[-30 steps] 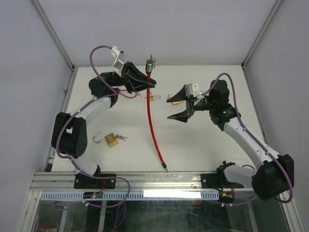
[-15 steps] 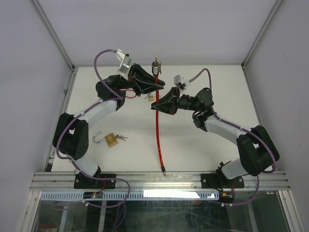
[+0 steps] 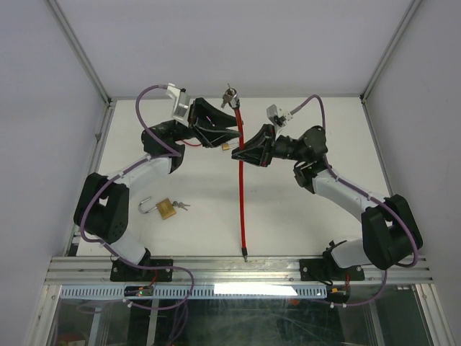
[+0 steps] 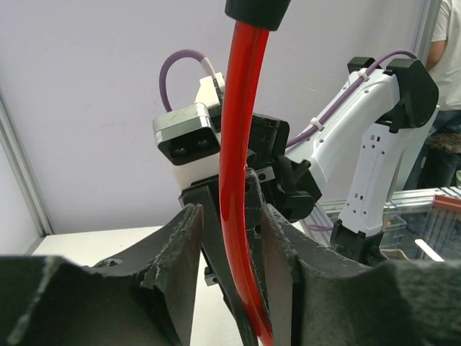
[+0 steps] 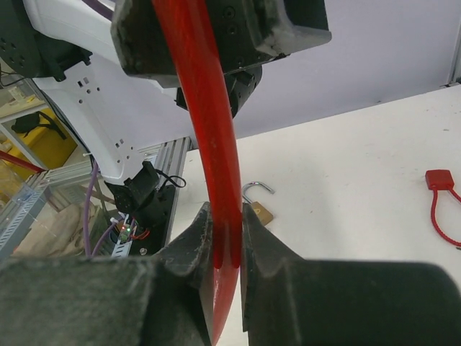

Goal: Lock with the key
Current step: Pick up the lock from the center of the board.

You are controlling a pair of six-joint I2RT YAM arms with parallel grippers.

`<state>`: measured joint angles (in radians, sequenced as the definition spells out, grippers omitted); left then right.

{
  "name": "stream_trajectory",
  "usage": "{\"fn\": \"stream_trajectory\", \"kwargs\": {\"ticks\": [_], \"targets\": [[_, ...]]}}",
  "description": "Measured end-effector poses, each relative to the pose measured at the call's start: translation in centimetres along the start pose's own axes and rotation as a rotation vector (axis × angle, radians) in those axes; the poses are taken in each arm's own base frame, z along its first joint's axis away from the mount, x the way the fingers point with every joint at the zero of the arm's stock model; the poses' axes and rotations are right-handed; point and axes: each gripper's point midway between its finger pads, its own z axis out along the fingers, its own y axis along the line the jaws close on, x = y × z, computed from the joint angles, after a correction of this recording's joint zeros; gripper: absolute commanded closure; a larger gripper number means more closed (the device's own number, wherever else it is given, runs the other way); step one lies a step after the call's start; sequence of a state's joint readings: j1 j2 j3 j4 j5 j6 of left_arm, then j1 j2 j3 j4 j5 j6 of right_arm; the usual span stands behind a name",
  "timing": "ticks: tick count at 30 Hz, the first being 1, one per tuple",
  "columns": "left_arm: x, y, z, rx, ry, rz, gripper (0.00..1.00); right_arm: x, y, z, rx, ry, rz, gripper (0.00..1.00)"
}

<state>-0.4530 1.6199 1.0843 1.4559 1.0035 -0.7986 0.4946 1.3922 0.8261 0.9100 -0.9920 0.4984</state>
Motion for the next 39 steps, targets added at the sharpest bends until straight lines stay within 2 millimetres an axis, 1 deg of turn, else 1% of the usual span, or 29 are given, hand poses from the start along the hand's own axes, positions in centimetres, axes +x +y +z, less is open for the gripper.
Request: {"fn": "stream_trajectory", "kwargs": {"ticks": [5, 9, 14, 15, 16, 17, 18, 24, 25, 27, 29, 30, 31, 33, 34, 35, 36, 39], "targets": [[-0.1, 0.0, 0.4, -0.005, -0.019, 0.017, 0.58, 0.2, -0.1, 0.1, 0.004, 0.016, 0.017, 1.00], [0.1, -0.6, 1.1, 0.011, -0.025, 0.015, 0.57, 0.3, -0.1, 0.2, 0.005, 0.023, 0.019, 1.00], [-0.2, -0.9, 1.5, 0.015, -0.036, 0.024, 0.62, 0.6, -0.7, 0.3, 0.030, 0.037, 0.017, 1.00], [-0.3, -0.9, 1.7, 0.010, -0.044, 0.029, 0.67, 0.6, -0.8, 0.3, 0.033, 0.040, 0.015, 1.00], [-0.5, -0.9, 1.9, 0.004, -0.049, 0.037, 0.79, 0.7, -0.9, 0.3, 0.038, 0.044, 0.013, 1.00], [-0.7, -0.9, 2.0, -0.002, -0.056, 0.045, 0.93, 0.8, -0.9, 0.3, 0.040, 0.048, 0.010, 1.00], [-0.9, -0.9, 2.2, -0.008, -0.062, 0.051, 1.00, 0.8, -0.9, 0.3, 0.039, 0.050, 0.008, 1.00], [-0.8, -0.5, 2.4, -0.033, -0.058, 0.068, 1.00, 0.9, -0.8, 0.3, 0.034, 0.060, -0.014, 1.00], [-0.7, -0.4, 2.4, -0.036, -0.054, 0.066, 1.00, 1.0, -0.8, 0.2, 0.033, 0.063, -0.015, 0.91], [-0.6, -0.3, 2.4, -0.042, -0.047, 0.057, 1.00, 1.0, -0.8, 0.0, 0.027, 0.073, -0.022, 0.71], [-0.7, 0.0, 2.2, -0.052, -0.040, 0.047, 1.00, 1.0, -0.6, -0.3, 0.016, 0.086, -0.038, 0.71], [-0.7, 0.2, 2.1, -0.058, -0.035, 0.039, 1.00, 0.8, -0.5, -0.6, 0.012, 0.091, -0.052, 0.55], [-0.9, 0.4, 1.9, -0.062, -0.032, 0.030, 1.00, 0.5, -0.3, -0.9, 0.014, 0.094, -0.063, 0.45], [-1.3, 0.8, 1.5, -0.068, -0.019, 0.007, 1.00, -0.3, 0.0, -1.7, 0.010, 0.110, -0.129, 0.45], [-1.7, 1.2, 1.2, -0.076, -0.014, -0.002, 1.00, -0.7, 0.3, -2.1, 0.005, 0.122, -0.168, 0.35], [-2.0, 1.5, 0.9, -0.082, -0.007, -0.015, 1.00, -1.3, 0.8, -2.5, 0.003, 0.141, -0.185, 0.32], [-2.3, 1.7, 0.7, -0.085, 0.002, -0.031, 1.00, -1.9, 0.9, -2.7, 0.000, 0.159, -0.246, 0.30], [-2.6, 1.7, 0.5, -0.074, 0.043, -0.091, 1.00, -3.6, 1.8, -3.3, -0.034, 0.219, -0.473, 0.20]]}}
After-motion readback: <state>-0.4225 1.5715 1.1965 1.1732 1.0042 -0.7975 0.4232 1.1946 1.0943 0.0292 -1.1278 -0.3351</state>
